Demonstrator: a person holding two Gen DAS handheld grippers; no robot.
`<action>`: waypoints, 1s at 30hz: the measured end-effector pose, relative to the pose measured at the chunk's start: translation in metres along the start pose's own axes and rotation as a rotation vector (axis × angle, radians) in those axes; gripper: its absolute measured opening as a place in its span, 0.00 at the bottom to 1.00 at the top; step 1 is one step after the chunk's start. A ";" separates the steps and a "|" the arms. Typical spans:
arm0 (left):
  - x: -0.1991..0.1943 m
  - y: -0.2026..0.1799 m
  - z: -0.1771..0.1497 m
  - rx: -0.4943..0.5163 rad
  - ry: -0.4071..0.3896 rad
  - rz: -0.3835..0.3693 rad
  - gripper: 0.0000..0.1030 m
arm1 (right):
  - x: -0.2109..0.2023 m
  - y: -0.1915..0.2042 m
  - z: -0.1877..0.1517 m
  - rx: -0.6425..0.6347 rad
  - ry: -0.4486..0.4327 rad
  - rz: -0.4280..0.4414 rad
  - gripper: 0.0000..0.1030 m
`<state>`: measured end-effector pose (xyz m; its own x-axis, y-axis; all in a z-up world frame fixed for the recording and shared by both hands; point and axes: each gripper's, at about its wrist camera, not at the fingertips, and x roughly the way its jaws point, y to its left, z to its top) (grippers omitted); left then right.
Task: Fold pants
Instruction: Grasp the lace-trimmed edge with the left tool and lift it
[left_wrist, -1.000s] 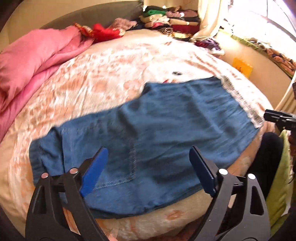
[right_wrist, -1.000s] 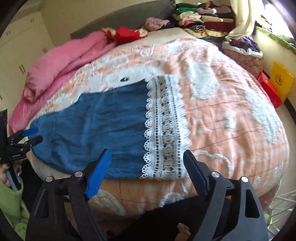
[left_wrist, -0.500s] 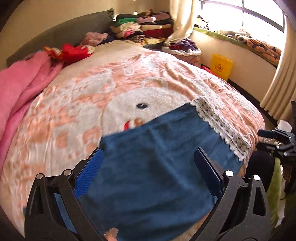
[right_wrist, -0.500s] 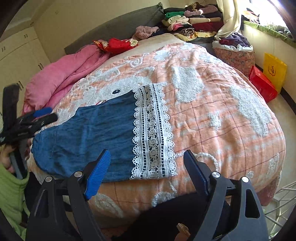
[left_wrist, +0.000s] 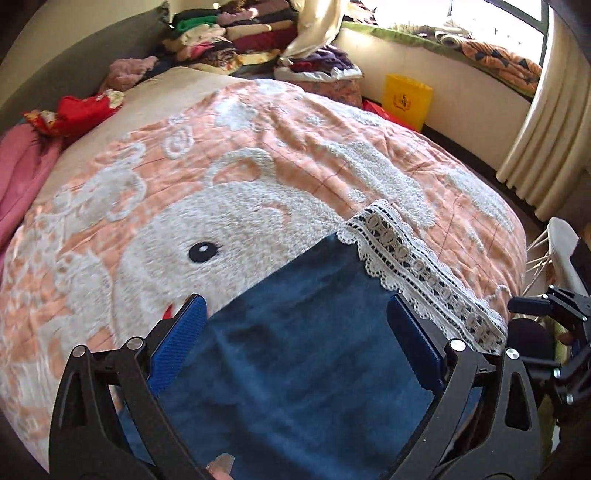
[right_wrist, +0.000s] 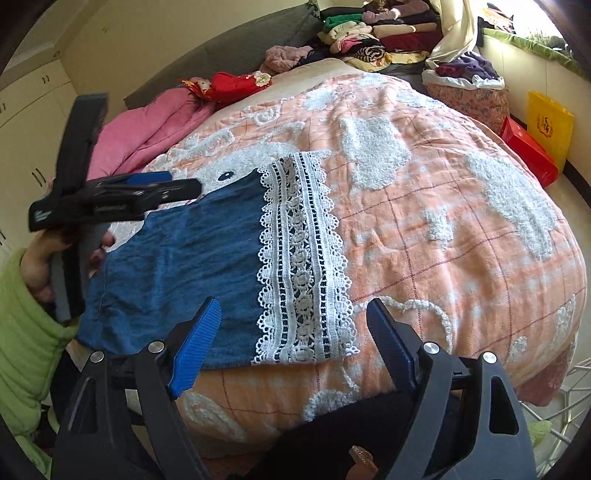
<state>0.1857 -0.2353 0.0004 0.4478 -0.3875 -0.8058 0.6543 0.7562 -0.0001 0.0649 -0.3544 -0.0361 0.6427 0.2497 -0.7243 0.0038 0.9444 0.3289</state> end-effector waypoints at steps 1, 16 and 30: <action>0.003 0.000 0.002 0.004 0.002 -0.005 0.89 | 0.001 0.000 0.000 0.000 0.000 0.002 0.78; 0.063 -0.006 0.031 0.015 0.081 -0.084 0.71 | 0.018 -0.007 0.008 0.046 0.013 0.013 0.78; 0.081 -0.011 0.029 0.011 0.116 -0.202 0.36 | 0.045 -0.012 0.009 0.078 0.095 0.062 0.55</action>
<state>0.2330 -0.2905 -0.0475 0.2342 -0.4672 -0.8525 0.7304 0.6634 -0.1629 0.1004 -0.3564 -0.0675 0.5682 0.3299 -0.7538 0.0283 0.9077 0.4186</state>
